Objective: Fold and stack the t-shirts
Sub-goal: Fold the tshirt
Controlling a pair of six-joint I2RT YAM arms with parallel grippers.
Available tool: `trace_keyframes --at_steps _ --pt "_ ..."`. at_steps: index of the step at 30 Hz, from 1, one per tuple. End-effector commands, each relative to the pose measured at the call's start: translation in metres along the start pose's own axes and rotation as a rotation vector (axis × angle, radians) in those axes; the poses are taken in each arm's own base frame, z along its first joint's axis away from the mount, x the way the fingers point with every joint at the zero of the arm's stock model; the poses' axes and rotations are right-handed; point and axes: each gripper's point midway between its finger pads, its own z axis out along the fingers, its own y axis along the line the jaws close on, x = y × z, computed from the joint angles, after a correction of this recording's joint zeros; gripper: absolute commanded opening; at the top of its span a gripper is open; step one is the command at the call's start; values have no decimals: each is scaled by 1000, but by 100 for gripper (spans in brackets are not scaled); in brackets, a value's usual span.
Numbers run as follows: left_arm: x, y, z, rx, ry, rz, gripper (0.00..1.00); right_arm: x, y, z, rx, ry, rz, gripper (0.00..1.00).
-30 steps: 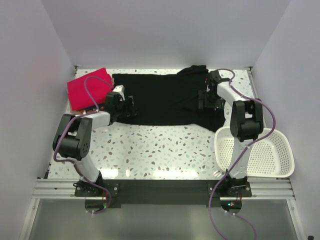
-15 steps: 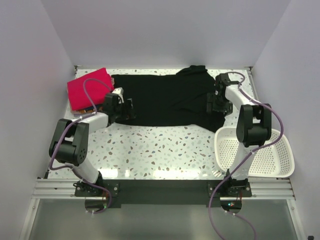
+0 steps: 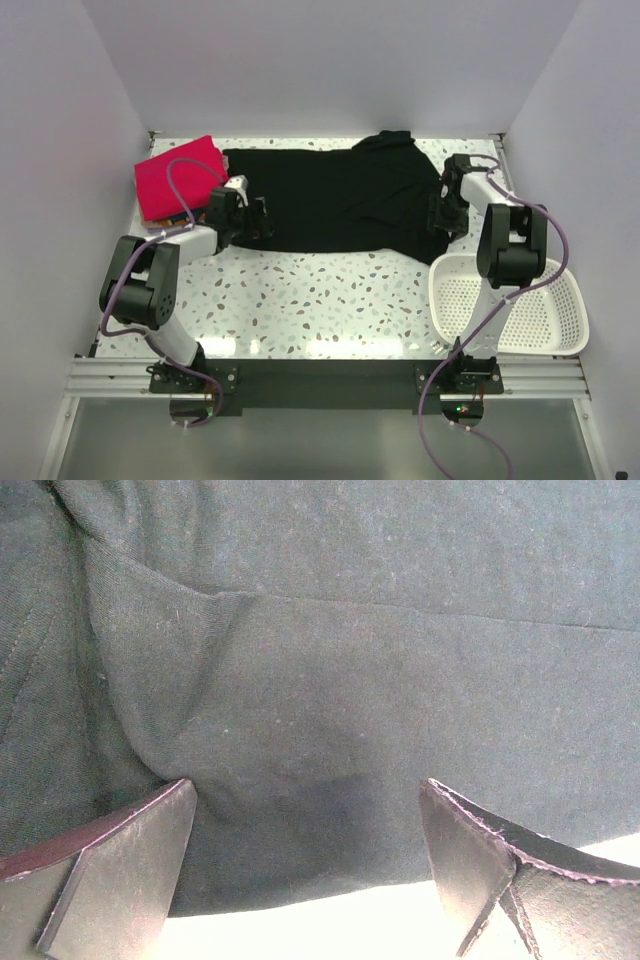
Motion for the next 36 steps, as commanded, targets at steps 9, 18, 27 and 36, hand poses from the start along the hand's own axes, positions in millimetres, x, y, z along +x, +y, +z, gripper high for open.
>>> trace_keyframes --at_steps 9,18,27,36 --pt "9 -2 14 13 46 -3 98 36 -5 23 -3 162 -42 23" --pt "18 4 15 2 63 1 99 -6 -32 5 110 62 -58 0" --pt "25 9 16 -15 75 6 99 -44 -65 -2 239 20 -62 7" --pt "12 -2 9 18 51 13 99 -55 -76 -22 235 -61 -14 37"
